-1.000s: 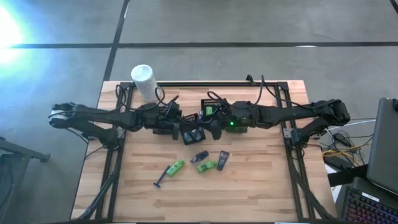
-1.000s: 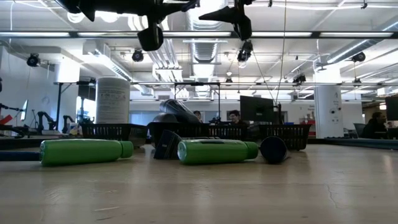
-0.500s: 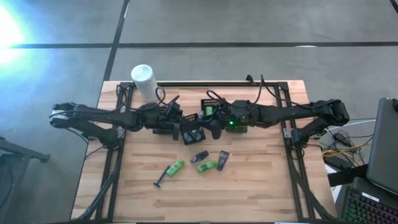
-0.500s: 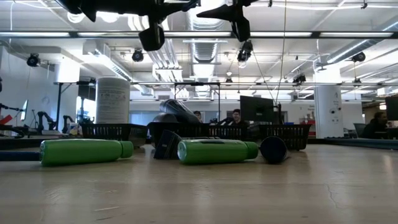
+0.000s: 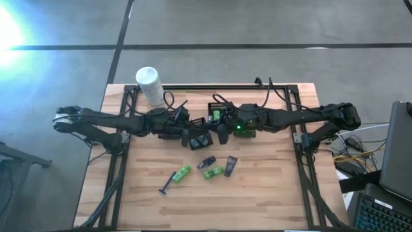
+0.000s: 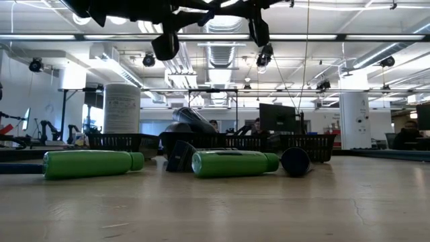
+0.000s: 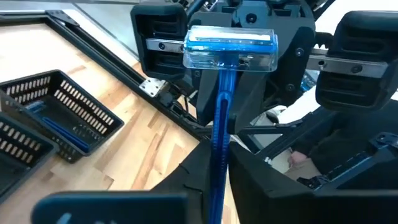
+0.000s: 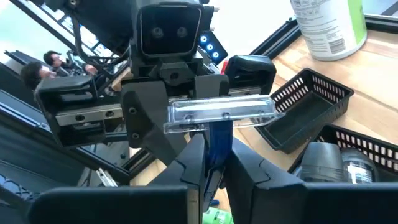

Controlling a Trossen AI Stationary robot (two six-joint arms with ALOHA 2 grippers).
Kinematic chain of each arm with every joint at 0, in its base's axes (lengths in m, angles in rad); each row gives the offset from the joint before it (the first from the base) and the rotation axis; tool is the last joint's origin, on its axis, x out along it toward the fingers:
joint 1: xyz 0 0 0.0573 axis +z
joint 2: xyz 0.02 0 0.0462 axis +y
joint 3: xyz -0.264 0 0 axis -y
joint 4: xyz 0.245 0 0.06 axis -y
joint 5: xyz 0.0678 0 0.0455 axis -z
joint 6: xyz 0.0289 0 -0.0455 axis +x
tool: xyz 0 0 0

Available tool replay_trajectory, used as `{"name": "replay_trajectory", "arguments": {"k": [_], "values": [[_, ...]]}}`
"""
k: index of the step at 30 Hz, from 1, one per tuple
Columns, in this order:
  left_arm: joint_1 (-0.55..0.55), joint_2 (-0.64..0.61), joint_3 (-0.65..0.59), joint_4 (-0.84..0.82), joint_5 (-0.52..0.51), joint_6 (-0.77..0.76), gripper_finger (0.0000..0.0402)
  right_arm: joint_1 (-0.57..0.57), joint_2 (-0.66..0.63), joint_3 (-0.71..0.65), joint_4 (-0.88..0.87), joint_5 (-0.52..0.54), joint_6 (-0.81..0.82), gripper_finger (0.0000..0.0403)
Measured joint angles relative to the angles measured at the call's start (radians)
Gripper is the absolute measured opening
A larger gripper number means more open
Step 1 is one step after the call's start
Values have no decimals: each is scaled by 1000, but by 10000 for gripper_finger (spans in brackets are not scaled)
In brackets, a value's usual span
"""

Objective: Pick & Place Travel size toiletries
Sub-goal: Put the left razor into the right bin

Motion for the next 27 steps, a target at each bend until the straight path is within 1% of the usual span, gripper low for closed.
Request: {"name": "replay_trajectory", "arguments": {"k": [5, 9, 12, 14, 18, 20, 21, 24, 27], "values": [[0, -3, 1, -6, -17, -13, 90, -2, 0, -2, -77, 1, -3, 29], [0, -20, 6, -66, -18, -16, 118, -12, -2, -1, -194, 5, 23, 29], [0, -43, 7, -203, -17, -10, 137, -31, -15, 0, -314, 37, 70, 29], [-2, -62, 6, -338, -17, -10, 148, -54, -38, 0, -427, 58, 110, 29], [-2, -126, 6, -583, -30, -7, 155, -140, -83, 0, -686, 60, 162, 29], [-3, -150, 4, -685, -54, -2, 155, -202, -101, -14, -776, 56, 164, 29], [-3, -164, 3, -732, -65, 3, 155, -239, -104, -26, -800, 37, 166, 29], [-3, -204, 2, -822, -99, 27, 156, -342, -94, -81, -792, -42, 158, 29], [-3, -235, 0, -894, -108, 56, 156, -402, -69, -114, -782, -78, 159, 33]]}}
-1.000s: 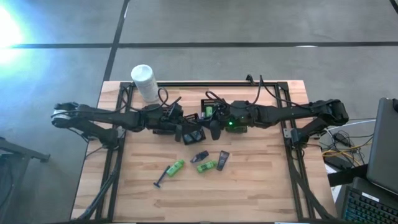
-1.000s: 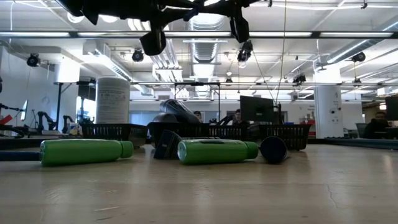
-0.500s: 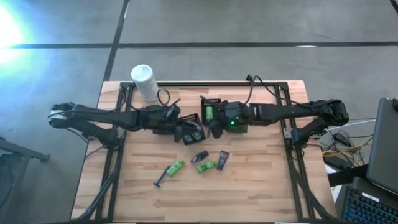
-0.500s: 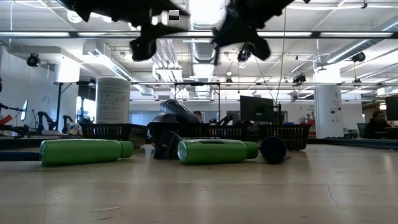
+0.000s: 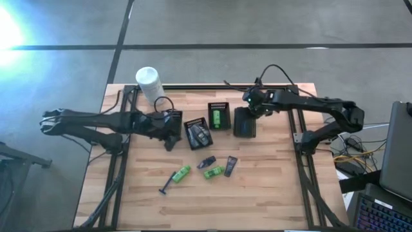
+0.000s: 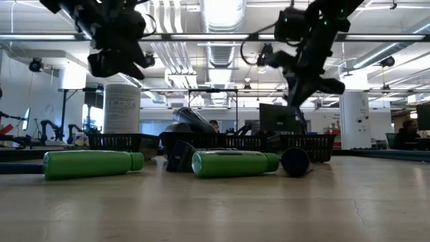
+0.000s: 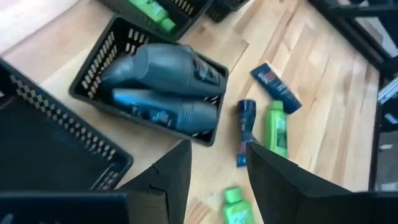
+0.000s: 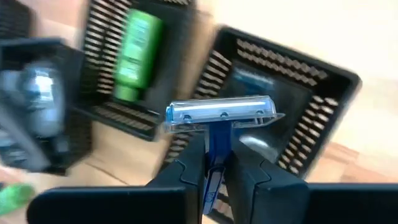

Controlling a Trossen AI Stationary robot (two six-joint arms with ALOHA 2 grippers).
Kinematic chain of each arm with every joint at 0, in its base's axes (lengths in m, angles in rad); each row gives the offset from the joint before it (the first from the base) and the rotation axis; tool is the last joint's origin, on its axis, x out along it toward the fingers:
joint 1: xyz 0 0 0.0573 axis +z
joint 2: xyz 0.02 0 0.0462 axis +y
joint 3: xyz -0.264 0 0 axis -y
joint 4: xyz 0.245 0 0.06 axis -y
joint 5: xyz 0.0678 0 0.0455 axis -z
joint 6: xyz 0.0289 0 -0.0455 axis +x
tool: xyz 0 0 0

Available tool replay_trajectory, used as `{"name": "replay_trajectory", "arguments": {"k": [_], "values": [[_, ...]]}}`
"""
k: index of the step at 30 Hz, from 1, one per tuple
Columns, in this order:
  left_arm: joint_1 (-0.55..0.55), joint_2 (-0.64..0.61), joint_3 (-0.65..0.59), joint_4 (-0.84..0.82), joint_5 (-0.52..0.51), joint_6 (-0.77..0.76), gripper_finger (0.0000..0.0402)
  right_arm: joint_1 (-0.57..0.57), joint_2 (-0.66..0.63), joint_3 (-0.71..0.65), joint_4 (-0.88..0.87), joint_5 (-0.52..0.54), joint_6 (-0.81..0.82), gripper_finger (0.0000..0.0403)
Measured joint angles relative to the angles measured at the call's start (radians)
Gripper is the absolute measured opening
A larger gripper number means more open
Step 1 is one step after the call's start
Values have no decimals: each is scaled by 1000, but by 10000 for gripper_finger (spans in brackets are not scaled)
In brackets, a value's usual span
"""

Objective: Pick & Place Travel size toiletries
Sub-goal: Put the left razor into the right bin, then put the razor into the right bin

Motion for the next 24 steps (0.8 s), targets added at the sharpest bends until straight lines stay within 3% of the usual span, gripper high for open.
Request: {"name": "replay_trajectory", "arguments": {"k": [13, 24], "values": [[1, -53, -3, -203, -26, 147, 157, -64, 157, -29, 15, -110, 45, 66], [2, -56, -3, -345, 6, 287, 165, -48, 160, -1, 5, -83, 39, 175]]}}
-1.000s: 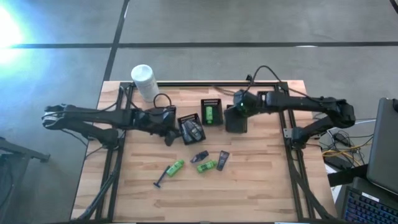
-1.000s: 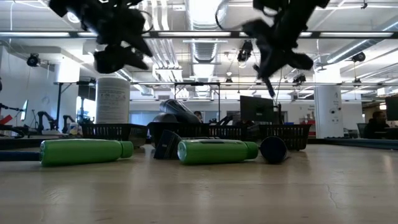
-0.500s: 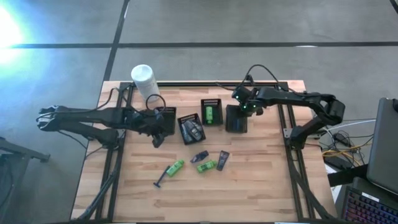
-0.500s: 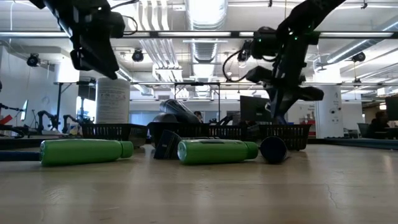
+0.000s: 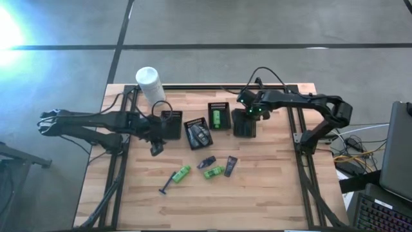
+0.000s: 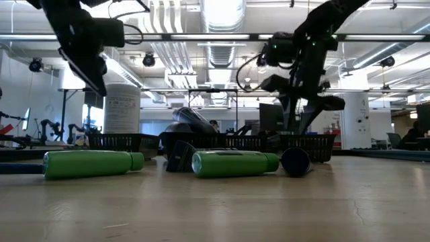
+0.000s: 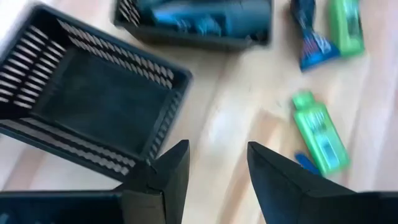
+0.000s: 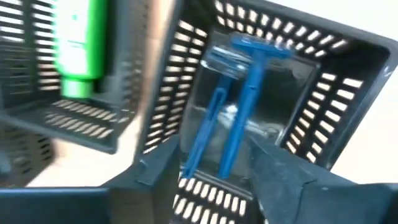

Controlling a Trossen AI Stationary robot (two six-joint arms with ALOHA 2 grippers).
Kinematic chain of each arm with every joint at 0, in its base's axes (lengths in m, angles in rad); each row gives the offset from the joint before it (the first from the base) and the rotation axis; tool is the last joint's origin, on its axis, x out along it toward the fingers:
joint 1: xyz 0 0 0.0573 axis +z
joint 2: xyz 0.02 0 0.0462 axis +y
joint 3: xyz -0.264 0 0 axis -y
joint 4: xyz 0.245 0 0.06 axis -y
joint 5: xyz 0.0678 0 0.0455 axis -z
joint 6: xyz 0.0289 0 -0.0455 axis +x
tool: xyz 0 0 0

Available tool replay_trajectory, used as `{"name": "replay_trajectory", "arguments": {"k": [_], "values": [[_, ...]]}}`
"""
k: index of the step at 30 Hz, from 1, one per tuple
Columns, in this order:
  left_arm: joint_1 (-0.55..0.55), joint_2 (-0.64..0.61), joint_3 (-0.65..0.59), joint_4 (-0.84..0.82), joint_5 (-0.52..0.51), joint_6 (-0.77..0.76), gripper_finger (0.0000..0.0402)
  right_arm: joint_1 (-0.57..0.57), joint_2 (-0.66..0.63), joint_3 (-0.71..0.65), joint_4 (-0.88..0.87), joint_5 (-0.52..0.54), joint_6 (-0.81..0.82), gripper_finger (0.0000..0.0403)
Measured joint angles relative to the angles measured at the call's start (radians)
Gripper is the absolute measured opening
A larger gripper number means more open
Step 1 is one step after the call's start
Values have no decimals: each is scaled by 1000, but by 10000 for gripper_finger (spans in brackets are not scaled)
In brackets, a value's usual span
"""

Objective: Pick & Place Travel size toiletries
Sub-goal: Put the razor into the right bin

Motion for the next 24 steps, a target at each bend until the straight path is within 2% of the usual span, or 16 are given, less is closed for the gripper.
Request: {"name": "replay_trajectory", "arguments": {"k": [3, 6, 11, 14, 19, 24], "values": [[1, 6, -9, -20, 50, 13, 165, 18, -31, 27, -11, 19, 19, 204], [0, 22, -46, -3, 57, -9, 165, 49, -55, 55, -11, 66, 50, 228], [-37, 81, -97, 6, 90, -132, 165, 137, -77, 92, -36, 129, 119, 259], [-146, 110, -98, 11, 88, -281, 165, 200, -80, 115, -83, 161, 145, 276], [-401, 163, -53, 14, -44, -648, 165, 307, -80, 130, -133, 203, 150, 304], [-585, 258, -15, 26, -68, -938, 183, 405, -80, 130, -149, 225, 150, 329]]}}
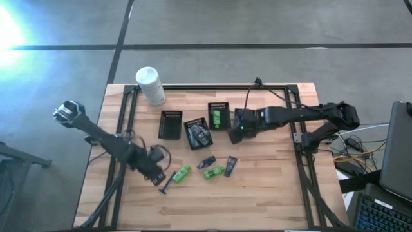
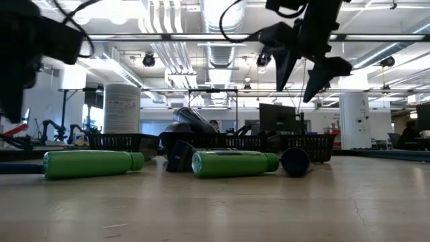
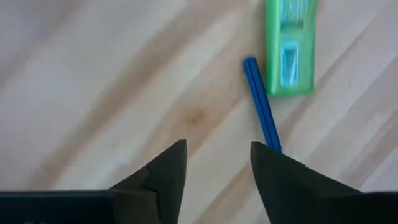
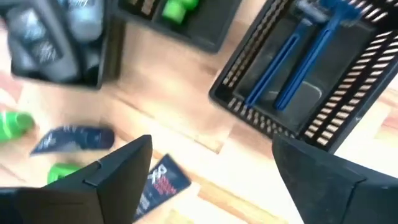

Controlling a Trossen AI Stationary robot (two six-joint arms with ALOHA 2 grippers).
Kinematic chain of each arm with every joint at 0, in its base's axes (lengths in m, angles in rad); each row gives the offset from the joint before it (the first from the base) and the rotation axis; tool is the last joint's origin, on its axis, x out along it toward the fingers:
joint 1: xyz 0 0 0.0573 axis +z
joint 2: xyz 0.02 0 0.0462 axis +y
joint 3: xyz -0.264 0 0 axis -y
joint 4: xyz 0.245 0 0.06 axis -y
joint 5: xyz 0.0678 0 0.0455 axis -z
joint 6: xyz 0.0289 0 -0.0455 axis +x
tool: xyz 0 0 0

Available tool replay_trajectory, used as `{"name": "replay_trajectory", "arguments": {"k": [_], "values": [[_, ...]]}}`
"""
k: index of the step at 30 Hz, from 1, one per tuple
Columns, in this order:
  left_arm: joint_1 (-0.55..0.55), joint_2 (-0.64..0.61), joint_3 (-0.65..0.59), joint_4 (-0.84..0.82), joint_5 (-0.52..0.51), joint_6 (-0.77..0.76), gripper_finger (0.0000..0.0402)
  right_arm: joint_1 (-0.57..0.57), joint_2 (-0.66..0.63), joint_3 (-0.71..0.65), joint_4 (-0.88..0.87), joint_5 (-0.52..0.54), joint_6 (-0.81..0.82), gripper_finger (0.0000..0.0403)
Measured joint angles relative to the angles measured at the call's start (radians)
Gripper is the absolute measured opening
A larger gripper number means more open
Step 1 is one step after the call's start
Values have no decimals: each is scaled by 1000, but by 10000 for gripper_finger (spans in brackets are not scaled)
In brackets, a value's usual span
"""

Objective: Pick & Place Travel size toiletries
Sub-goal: Put the razor into the right bin

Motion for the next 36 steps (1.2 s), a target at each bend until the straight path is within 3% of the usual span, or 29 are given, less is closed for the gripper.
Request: {"name": "replay_trajectory", "arguments": {"k": [5, 12, 20, 31, 36], "values": [[-95, 113, 7, 118, -27, -92, 223, 71, 0, 0, 0, 41, 1, 351], [-108, 261, 26, 173, -7, -131, 264, 120, 0, 1, 1, 46, 1, 361], [-108, 341, 100, 196, -5, -110, 264, 128, 0, 2, 1, 64, 1, 344], [-106, 316, 132, 217, -41, -143, 262, 128, 0, 2, 1, 71, 14, 338], [-106, 356, 128, 216, 26, -221, 262, 128, 0, 2, 3, 75, 29, 353]]}}
